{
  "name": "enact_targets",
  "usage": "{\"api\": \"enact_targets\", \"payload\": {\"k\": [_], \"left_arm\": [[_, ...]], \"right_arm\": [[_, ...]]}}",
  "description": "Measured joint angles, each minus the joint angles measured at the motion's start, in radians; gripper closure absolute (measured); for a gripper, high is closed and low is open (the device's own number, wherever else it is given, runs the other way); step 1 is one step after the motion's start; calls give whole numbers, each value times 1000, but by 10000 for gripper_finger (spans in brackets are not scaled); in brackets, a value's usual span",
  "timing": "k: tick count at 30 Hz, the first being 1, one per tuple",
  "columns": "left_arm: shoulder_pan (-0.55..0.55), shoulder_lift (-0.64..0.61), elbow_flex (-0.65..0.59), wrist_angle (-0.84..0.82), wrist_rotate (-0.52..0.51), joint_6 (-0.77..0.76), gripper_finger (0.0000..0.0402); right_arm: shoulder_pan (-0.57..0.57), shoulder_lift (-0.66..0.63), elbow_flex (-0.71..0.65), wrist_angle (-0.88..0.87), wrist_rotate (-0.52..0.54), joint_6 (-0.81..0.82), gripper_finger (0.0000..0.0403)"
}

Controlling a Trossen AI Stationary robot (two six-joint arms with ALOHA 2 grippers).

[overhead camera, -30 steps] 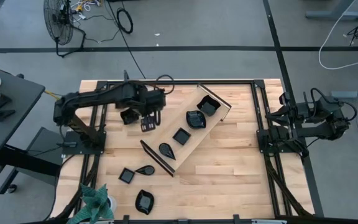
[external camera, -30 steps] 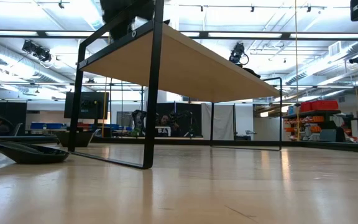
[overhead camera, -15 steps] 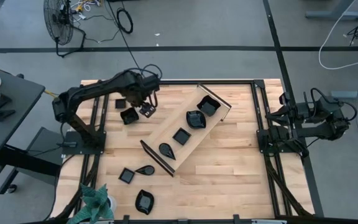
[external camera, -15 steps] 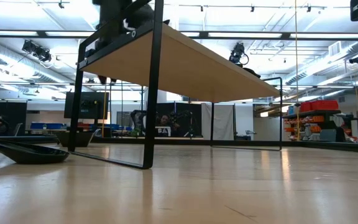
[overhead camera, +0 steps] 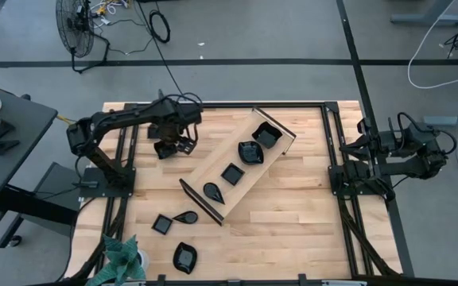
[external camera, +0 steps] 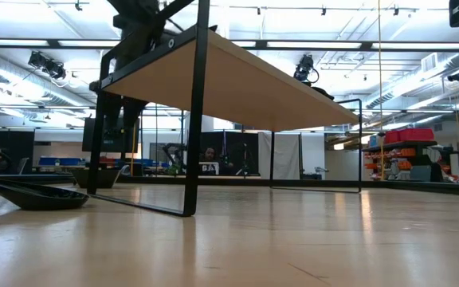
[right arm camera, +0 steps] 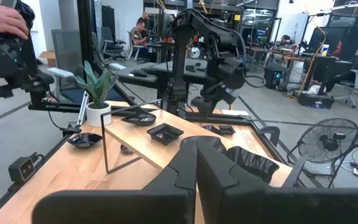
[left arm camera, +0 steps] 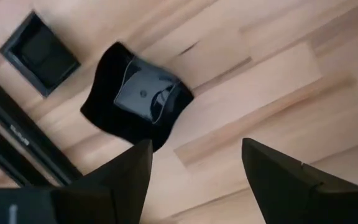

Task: Pick & Place Mini shaped plates
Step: Stack the black wave square shaped bowl on top of the black wave square shaped bowl on the shelf

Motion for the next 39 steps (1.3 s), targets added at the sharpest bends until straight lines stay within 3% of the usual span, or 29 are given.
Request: {"api": "enact_targets", "payload": {"k": [11, 20, 27, 34, 39], "left_arm": [[50, -114, -173, 3, 58, -184, 149], [49, -283, -368, 63, 46, -515, 180], [46, -313, -471, 101, -20, -730, 209], [46, -313, -564, 323, -100, -799, 220], [46, -313, -585, 383, -170, -814, 220]], "right_arm": [[0, 0, 0, 0, 0, 0, 392], [0, 0, 0, 0, 0, 0, 392], [0, 0, 0, 0, 0, 0, 392], [0, 0, 0, 0, 0, 0, 392], [0, 0, 0, 0, 0, 0, 392]]}}
